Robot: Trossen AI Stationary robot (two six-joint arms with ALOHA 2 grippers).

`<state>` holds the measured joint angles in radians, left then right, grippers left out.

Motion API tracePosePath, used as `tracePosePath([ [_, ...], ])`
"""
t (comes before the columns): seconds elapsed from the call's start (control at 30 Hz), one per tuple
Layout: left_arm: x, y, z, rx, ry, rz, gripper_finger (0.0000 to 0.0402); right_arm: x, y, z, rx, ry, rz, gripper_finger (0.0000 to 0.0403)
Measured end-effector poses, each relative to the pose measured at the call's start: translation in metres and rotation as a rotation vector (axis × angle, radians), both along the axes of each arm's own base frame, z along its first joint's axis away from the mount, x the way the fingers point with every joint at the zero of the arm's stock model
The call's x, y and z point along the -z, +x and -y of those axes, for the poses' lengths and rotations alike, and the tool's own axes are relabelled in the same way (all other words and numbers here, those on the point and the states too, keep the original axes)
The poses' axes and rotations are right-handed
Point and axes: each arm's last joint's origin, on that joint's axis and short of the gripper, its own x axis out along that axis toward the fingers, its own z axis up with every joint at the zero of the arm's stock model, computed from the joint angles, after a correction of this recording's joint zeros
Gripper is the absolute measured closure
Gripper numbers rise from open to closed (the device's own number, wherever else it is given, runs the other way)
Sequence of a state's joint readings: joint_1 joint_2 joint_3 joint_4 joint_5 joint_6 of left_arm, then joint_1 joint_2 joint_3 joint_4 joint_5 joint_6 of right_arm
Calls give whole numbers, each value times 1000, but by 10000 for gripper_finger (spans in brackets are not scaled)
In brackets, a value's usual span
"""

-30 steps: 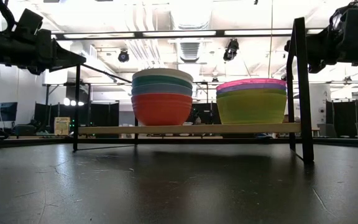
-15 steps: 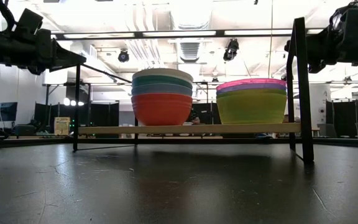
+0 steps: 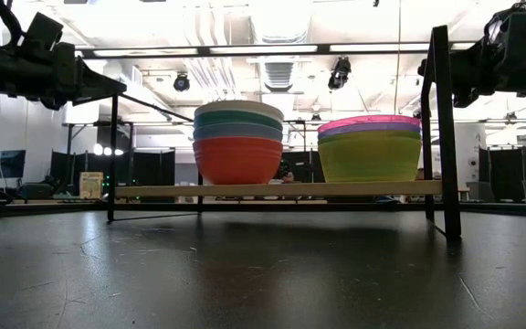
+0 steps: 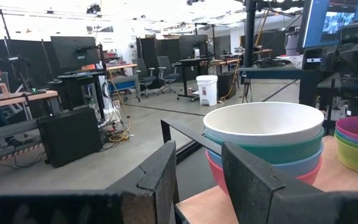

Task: Place and stack bowls onto a shelf
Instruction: Return to Home Position

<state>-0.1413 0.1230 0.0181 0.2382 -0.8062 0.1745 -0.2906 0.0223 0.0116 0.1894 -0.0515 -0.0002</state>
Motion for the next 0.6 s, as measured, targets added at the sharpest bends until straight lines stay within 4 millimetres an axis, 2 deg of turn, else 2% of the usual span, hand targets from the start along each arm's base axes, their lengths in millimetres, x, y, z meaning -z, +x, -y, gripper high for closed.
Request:
tracePosePath([
  [0.6,0,0,0,-5,-1,0,288,0,0,0,0,0,0,305],
])
